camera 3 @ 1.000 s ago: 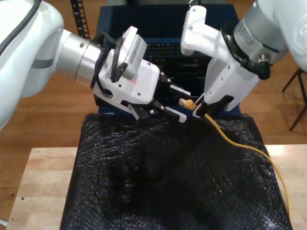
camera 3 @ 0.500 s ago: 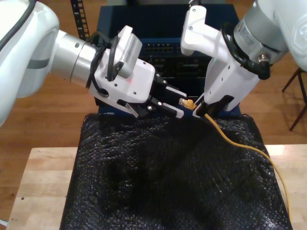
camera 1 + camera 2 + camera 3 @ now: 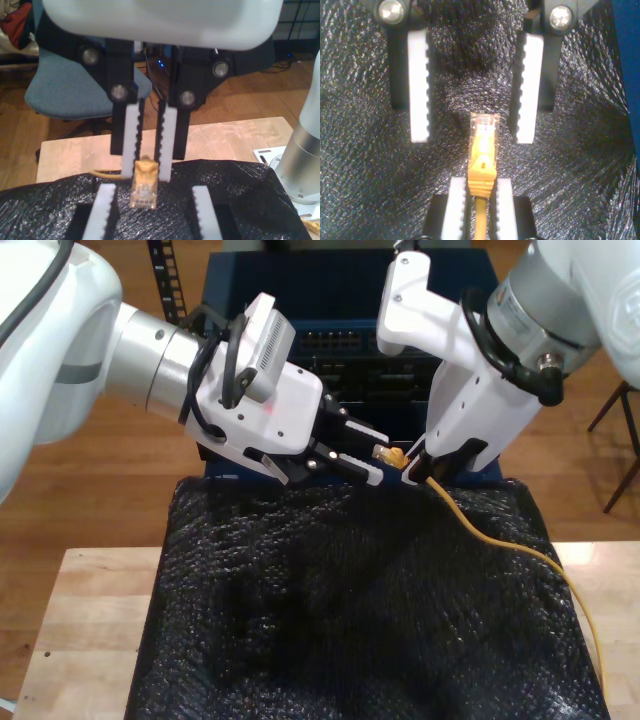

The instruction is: Grab the cable and plug it in

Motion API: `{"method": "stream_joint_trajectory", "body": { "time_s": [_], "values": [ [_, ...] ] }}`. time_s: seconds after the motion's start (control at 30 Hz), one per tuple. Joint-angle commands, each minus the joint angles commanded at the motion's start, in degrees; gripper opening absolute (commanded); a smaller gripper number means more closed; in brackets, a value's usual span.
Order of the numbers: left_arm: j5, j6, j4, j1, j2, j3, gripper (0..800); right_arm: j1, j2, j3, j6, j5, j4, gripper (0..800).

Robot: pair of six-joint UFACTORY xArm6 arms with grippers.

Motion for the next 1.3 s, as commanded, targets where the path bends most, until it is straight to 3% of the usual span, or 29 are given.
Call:
{"method": "stream_joint_trajectory", "body": {
  "time_s": [0.47, 0.77, 1.07, 1.17, 1.23, 1.3],
  "values": [
    [0.3, 0.2, -0.5, 0.0, 0.0, 0.3, 303, 0.0, 0.0, 0.0, 0.0, 0.0, 0.1, 8],
    [0.3, 0.2, -0.5, 0.0, 0.0, 0.5, 221, 0.0, 0.0, 0.0, 0.0, 0.0, 0.0, 8],
    [0.1, 0.1, -0.5, 0.0, -0.4, 0.5, 48, 0.0, 0.0, 0.0, 0.0, 0.0, 0.1, 8],
    [0.2, 0.1, -0.5, 0.0, -0.4, 0.5, 23, 0.0, 0.0, 0.0, 0.0, 0.0, 0.1, 8],
    [0.2, 0.1, -0.5, 0.0, -0.4, 0.5, 2, -0.1, 0.0, 0.1, 0.0, -0.1, 0.1, 39],
    [0.2, 0.1, -0.5, 0.0, -0.4, 0.6, 2, -0.1, 0.0, 0.1, 0.0, -0.1, 0.2, 122]
  ]
}}
